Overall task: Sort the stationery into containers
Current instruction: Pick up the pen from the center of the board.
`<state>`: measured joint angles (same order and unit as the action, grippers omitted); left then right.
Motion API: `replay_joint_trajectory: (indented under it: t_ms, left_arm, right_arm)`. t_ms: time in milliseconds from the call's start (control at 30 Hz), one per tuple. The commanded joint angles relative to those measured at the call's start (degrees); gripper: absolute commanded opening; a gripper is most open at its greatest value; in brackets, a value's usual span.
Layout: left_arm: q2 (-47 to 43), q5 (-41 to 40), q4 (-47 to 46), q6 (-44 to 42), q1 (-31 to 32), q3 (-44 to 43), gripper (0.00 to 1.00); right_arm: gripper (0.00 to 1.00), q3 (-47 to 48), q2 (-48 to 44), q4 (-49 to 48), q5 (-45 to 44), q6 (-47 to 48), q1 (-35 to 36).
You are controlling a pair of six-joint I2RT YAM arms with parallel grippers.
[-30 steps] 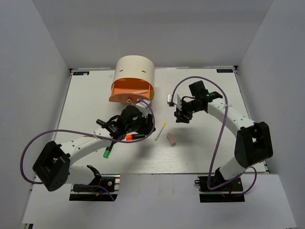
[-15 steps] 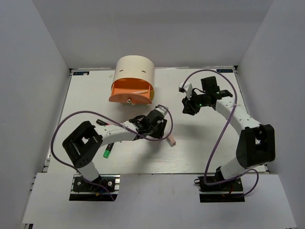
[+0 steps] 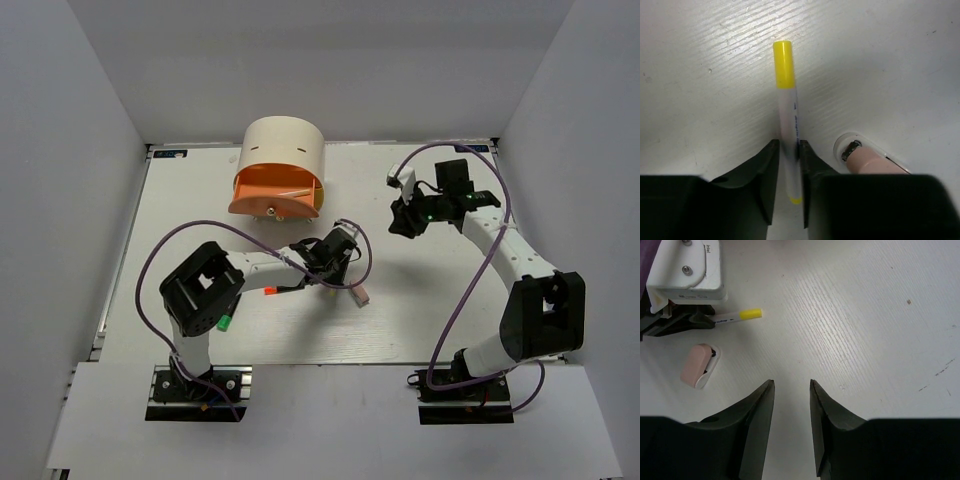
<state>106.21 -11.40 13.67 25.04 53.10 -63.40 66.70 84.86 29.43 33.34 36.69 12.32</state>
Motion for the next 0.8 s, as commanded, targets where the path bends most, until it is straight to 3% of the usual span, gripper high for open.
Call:
replay_joint_trajectory:
  t_ms: [0, 67, 200, 333, 367, 400, 600, 767]
  left_arm:
    - [-0.13, -0.20, 1.45, 0.19, 0.34, -0.59, 0.31]
    - [-1.27, 0.49, 1.45, -0.34, 0.34, -0.07, 0.25]
    - [-7.23, 2.95, 0.04, -2.88, 0.34, 0.47, 0.24]
    - [-15.32, 6.55, -2.07, -6.30, -0.54, -0.84, 0.16]
    - [-16.73, 6.56, -2.07, -7.27, -1.24, -1.46, 0.05]
    - [-18.48, 5.96, -1.55, -8.94, -1.25, -2.25, 0.01]
    - [-17.80, 10.61, 9.78, -20.54, -5.28, -17.51, 0.00]
    - [-17.09, 14.83, 15.16, -28.97, -9.59, -23.53, 0.00]
  right_arm:
    - [0.40, -0.78, -1.98, -1.83, 1.99, -1.18, -0.63]
    - [0.40, -0.95, -1.98, -2.01, 2.43, -1.44, -1.15]
    - [0.40, -1.31, -2.24, -2.01, 2.95, -1.62, -1.68]
    - [0.40, -2.36, -2.77, -2.97, 3.74, -2.14, -2.38]
    - [0.40, -2.45, -2.86, -3.24, 3.83, -2.15, -2.65]
    - [0.40, -2.62, -2.86, -3.50, 4.01, -2.41, -2.65]
    - [0.40, -4.21, -3.91, -4.56, 5.24, -2.59, -3.09]
    - [0.40, -5.35, -5.14, -5.26, 5.86, -2.06, -3.61]
